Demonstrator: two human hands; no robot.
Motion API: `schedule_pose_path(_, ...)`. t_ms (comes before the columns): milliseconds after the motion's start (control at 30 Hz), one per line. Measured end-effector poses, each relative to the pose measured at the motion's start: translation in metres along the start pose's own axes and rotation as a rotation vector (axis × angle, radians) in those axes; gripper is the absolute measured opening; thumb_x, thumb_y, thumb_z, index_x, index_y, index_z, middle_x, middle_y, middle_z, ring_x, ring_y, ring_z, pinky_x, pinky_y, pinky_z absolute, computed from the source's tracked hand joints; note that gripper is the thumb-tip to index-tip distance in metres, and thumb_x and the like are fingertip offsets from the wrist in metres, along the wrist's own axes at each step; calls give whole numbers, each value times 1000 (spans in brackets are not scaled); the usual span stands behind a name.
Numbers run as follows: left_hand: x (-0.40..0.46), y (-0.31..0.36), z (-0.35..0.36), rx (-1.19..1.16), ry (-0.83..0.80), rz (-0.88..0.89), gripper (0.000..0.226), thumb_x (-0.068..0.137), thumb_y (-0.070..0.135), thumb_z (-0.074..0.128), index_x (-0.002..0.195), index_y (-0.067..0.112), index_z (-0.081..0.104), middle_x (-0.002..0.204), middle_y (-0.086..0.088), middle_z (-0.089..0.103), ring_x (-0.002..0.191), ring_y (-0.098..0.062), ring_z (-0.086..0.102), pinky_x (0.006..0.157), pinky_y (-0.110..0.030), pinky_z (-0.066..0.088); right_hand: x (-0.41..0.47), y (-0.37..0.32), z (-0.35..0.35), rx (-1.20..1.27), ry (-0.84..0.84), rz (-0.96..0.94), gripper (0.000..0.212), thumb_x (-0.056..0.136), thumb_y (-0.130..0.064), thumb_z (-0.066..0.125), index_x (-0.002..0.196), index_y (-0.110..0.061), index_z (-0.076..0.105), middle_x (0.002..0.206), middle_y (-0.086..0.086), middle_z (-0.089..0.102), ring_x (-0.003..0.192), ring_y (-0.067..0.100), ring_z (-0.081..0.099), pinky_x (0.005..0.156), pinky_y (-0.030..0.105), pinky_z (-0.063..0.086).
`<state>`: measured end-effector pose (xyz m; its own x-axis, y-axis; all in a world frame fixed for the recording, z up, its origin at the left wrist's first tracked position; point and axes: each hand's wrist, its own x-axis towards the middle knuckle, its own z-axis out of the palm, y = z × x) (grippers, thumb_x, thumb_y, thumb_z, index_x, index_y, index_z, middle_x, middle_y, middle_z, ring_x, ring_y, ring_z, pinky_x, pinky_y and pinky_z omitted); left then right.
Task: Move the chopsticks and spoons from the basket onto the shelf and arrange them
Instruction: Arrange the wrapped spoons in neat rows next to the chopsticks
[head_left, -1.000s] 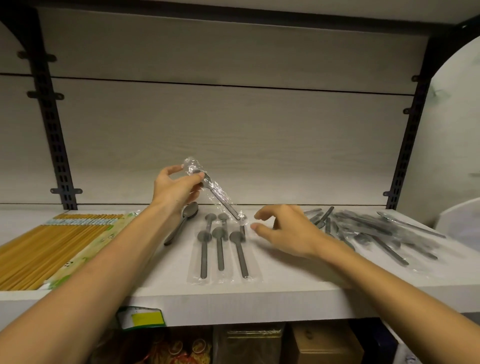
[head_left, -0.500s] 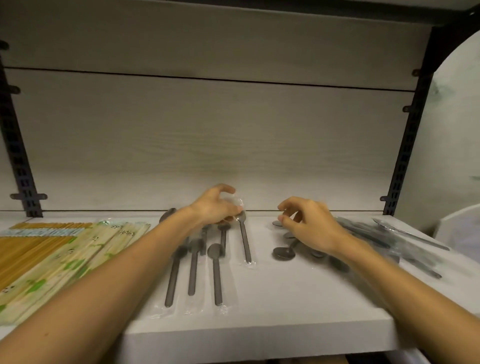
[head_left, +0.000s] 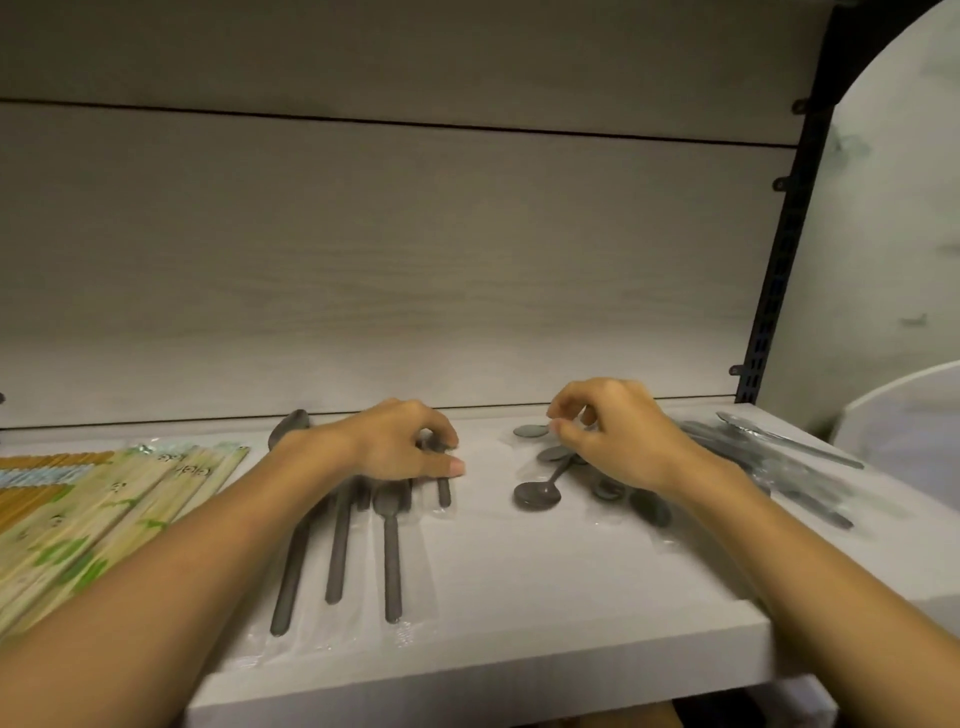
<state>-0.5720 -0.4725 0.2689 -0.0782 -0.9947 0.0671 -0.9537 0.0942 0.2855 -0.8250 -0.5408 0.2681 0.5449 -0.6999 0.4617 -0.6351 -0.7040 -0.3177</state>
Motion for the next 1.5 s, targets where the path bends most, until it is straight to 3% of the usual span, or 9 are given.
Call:
schedule_pose_path(200,-3,15,-5,-28,91,75,32,86,52,61,113,34,63,117,12,61,109,-11,53,91,-25,42,-5,7,-22,92,94,31,7,90,-30,61,95,-30,66,87,-15,66,80,3,59,69,20,43)
schedule_pose_path(433,-6,77,4,-29,-38,196,57,59,76,67,101,38,66,85,23,62,80,5,57,71,-17,46,-21,32,-45,-68,-44,50,17,93,-23,59,107,-21,67,100,-5,69,85,10,60,71,21,42)
schedule_pose_path(567,-5,86,11,22,-14,236,34,74,47,76,100,27,70,91,15,66,76,1,57,70,-15,46,-18,25,-36,-108,-111,-38,21,90,-22,61,109,-18,69,105,-2,70,89,10,57,76,18,39)
schedule_pose_path(700,-13,83,7,-71,38,172,10,80,29,68,87,25,74,73,21,65,64,6,58,53,-4,40,-9,15,-24,-129,-213,-38,26,90,-24,61,115,-22,66,116,2,66,104,17,58,89,28,47)
schedule_pose_path(933,-34,76,-1,-116,56,90,7,80,21,66,82,20,72,60,15,64,53,-11,60,50,-19,48,1,4,-9,-210,-394,-61,29,90,-14,56,112,-29,68,107,1,68,97,24,62,85,38,53)
schedule_pose_path(1067,-43,72,-4,-141,88,73,6,79,25,69,81,21,72,63,11,67,61,-13,63,57,-18,48,3,4,-6,-232,-344,-76,19,90,-19,60,105,-28,68,109,1,63,101,23,57,85,38,51)
schedule_pose_path(1200,-50,66,-6,-218,138,47,11,76,16,68,77,27,66,67,8,69,58,-8,58,54,-19,47,3,3,-7,-162,-274,-100,10,90,-22,61,96,-25,67,81,-13,50,85,19,54,71,31,44)
schedule_pose_path(1333,-58,59,-12,-425,244,15,17,75,6,68,84,20,70,79,-5,71,69,-14,59,69,-29,50,2,0,-16,-16,-137,-136,10,90,-13,57,90,-23,59,89,-1,65,87,23,61,80,39,51)
schedule_pose_path(1500,-69,43,-28,-741,387,-77,19,77,9,75,90,24,72,83,-1,75,72,-9,66,66,-21,52,2,-17,-27,200,56,-153,15,88,-7,62,84,-20,57,84,-2,68,85,16,64,73,19,47)
